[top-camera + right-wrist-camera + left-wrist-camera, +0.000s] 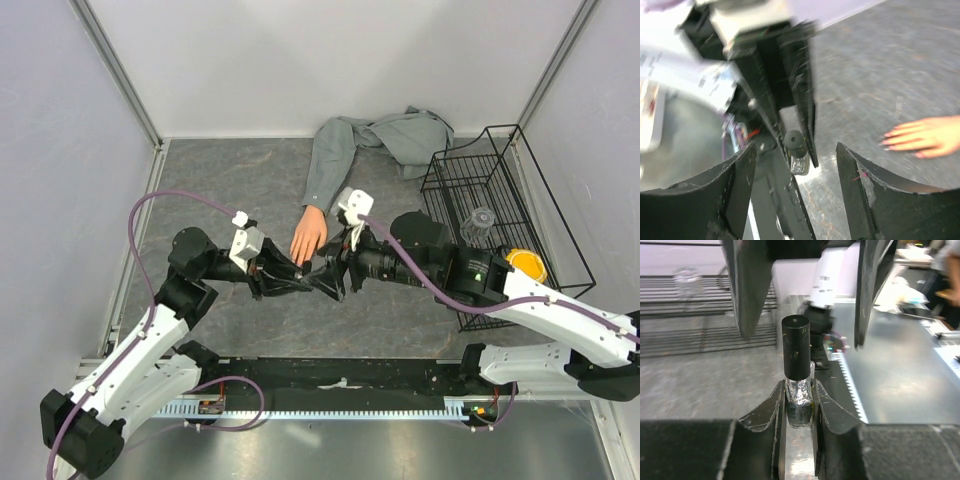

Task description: Paint the nails

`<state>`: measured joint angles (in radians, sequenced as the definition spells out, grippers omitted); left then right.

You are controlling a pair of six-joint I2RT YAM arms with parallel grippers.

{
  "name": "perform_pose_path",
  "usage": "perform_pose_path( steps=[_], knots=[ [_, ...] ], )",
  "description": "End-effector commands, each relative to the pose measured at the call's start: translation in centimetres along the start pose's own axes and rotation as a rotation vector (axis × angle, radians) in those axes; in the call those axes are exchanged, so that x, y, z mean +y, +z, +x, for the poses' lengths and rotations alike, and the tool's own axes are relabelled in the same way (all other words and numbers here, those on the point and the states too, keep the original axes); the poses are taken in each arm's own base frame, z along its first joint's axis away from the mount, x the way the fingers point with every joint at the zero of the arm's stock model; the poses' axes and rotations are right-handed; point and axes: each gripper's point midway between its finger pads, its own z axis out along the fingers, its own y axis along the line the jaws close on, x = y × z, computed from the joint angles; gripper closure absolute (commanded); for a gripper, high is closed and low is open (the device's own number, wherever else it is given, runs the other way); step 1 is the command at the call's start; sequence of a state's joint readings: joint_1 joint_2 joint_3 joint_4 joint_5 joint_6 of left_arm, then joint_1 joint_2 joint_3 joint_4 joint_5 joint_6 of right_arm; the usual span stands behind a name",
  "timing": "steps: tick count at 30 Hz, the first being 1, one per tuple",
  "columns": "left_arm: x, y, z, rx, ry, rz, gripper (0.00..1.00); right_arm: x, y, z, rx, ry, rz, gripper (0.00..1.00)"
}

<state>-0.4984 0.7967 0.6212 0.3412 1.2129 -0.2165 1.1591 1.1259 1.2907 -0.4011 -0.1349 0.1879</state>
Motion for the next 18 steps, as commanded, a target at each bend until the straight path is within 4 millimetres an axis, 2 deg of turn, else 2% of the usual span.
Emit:
perform_pose_path(
  steps=[1, 5, 7, 14, 16, 18],
  knots=[
    [3.5, -0.7, -1.4, -0.006, 0.092, -0.214, 0.98, -2.8, -1.5, -4.0, -0.120, 0.146, 0.226, 0.28],
    [4.5, -1.2, -1.5, -0.006, 0.097, -0.285, 0.98, -3.5, -0.6, -4.1, -0.125, 0.192, 0.307, 0.51],
    [4.5, -1.3, -1.5, -0.007, 0.097, -0.291, 0.98, -3.9, -0.4, -3.9, -0.111, 0.187, 0.364, 0.52],
    [4.6, -1.3, -1.6, -0.009, 0.098, -0.292, 0.98, -3.8, 1.7, -2.6, -0.062, 0.159, 0.399, 0.51],
    [4.4, -1.3, -1.6, -0.009, 0.099, -0.288, 0.98, -4.0, 1.9, -2.3, -0.054, 0.156, 0.404, 0.55],
    [4.2, -1.2, -1.7, -0.009, 0.100, -0.275, 0.98, -4.1, 2.0, -2.2, -0.050, 0.151, 0.409, 0.62]
  ],
)
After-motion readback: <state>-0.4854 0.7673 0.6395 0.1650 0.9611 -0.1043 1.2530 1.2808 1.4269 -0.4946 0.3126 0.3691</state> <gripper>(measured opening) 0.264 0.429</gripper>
